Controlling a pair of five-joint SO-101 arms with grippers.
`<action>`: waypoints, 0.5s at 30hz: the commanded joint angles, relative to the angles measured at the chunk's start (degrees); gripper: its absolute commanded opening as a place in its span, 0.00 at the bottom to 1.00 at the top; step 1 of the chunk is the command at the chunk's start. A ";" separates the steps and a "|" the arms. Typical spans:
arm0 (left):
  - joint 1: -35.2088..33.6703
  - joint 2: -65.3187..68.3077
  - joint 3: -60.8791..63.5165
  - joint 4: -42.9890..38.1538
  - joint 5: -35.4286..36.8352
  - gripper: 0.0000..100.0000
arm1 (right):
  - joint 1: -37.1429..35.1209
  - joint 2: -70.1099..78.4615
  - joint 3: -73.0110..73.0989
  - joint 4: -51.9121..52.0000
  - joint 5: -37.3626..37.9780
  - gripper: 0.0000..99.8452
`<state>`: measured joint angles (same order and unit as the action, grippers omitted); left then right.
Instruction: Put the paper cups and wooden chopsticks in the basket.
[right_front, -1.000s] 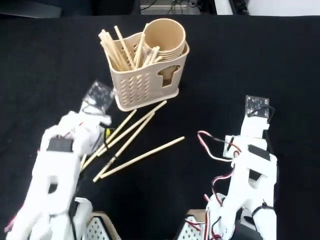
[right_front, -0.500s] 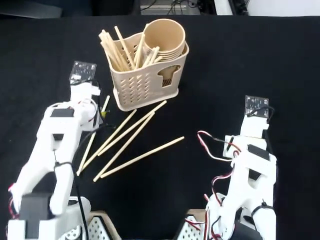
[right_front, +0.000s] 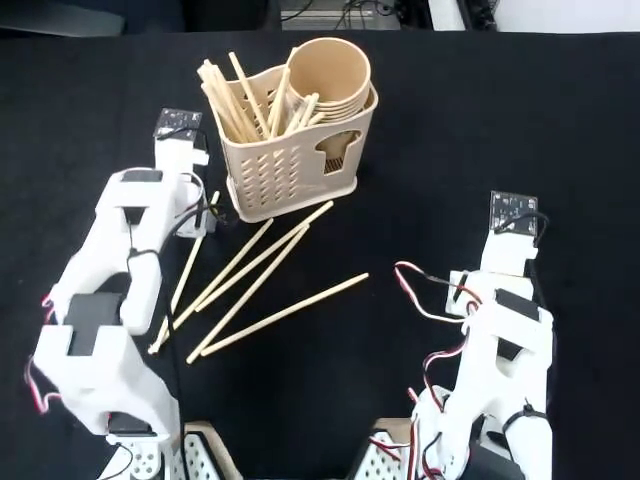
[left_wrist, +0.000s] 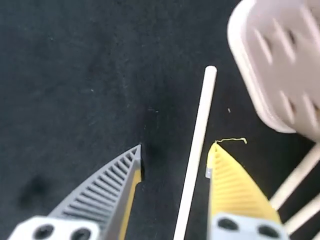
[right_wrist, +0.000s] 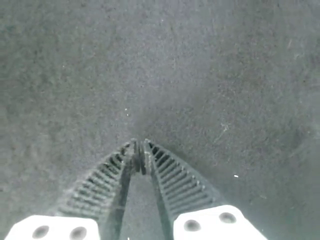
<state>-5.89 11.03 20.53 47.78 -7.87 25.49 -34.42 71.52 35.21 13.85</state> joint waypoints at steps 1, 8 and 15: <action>0.57 2.37 -6.55 3.08 0.62 0.21 | -0.70 0.48 -1.54 -1.05 0.18 0.02; 0.22 3.25 -6.20 7.56 0.62 0.03 | -0.70 0.48 -1.45 -1.05 0.18 0.02; 0.04 2.73 -6.55 13.54 0.62 0.03 | -0.70 0.48 -1.45 -1.05 0.18 0.02</action>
<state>-5.80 14.64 16.48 58.07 -7.78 25.49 -34.42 71.52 35.21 13.85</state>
